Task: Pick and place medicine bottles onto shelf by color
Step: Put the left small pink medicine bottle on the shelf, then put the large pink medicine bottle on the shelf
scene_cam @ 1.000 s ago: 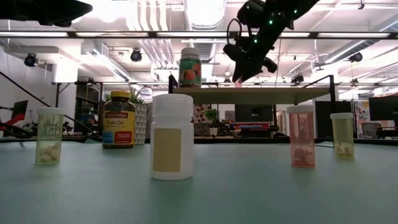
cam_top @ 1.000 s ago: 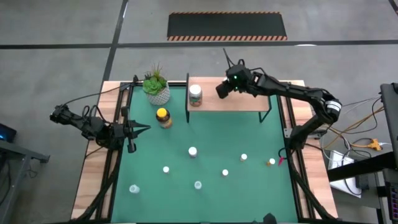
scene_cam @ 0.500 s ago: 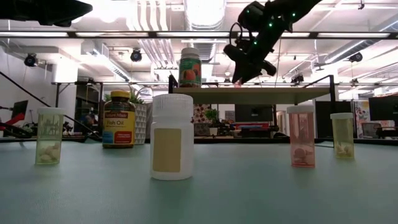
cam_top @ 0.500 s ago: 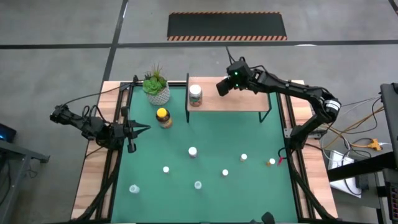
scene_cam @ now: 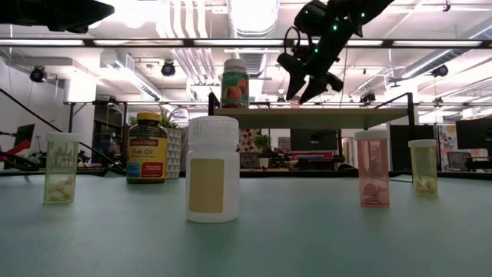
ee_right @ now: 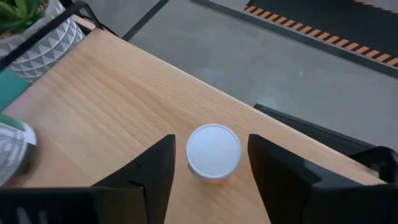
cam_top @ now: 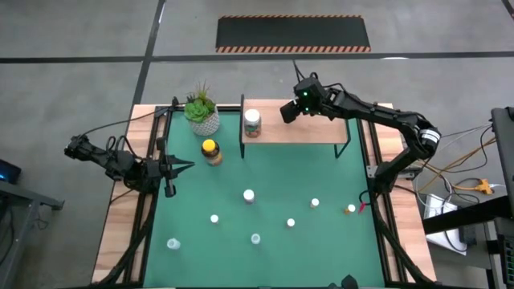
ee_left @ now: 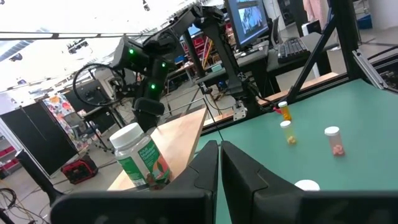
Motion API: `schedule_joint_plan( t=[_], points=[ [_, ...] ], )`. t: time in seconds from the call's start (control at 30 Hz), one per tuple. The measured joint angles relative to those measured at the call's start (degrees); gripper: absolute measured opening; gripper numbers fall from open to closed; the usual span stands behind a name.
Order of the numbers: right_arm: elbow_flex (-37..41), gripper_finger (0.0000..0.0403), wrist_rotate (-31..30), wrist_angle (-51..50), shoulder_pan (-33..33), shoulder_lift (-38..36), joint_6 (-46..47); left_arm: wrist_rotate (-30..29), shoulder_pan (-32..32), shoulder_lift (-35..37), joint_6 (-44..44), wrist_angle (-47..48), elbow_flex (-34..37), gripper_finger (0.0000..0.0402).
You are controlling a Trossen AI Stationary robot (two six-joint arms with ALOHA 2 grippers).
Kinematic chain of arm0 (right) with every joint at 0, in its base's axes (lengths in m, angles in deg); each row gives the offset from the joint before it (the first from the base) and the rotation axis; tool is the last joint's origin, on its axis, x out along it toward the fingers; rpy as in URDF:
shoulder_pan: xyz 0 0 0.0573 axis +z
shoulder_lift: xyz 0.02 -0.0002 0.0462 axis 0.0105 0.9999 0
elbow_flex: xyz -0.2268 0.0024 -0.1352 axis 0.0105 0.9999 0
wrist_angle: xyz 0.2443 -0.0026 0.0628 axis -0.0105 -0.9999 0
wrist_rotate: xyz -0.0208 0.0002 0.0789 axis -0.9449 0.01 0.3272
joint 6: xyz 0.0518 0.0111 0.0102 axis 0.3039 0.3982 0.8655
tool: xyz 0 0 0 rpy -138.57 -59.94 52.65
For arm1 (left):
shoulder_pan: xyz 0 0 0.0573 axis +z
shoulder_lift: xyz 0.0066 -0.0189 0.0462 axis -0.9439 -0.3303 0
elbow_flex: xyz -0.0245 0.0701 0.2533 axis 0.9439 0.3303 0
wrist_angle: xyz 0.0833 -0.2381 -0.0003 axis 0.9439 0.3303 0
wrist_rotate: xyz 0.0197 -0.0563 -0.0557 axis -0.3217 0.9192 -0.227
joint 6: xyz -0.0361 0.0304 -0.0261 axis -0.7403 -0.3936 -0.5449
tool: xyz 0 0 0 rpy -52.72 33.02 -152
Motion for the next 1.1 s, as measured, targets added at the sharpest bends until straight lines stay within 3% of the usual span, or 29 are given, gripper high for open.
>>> schedule_joint_plan(
  t=[0.3,0.63,0.9,1.1],
  points=[
    [-7.1,0.0198,0.0,-9.2,4.9,-2.6,0.2,0.0,0.0,0.0,0.0,0.0,0.0,0.0002],
    [-1.3,0.0187,-0.5,-5.1,26.4,-7.6,-2.4,0.0,0.0,0.0,-0.1,0.0,0.0,0.0002],
    [13.1,0.0182,-1.5,18.7,41.9,-5.6,-7.0,0.0,0.0,-0.1,-0.2,-1.5,0.0,0.0002],
    [26.8,0.0181,-4.9,51.6,46.7,0.3,-14.7,0.0,0.0,-0.1,-0.1,-3.2,0.0,0.0002]
  ],
)
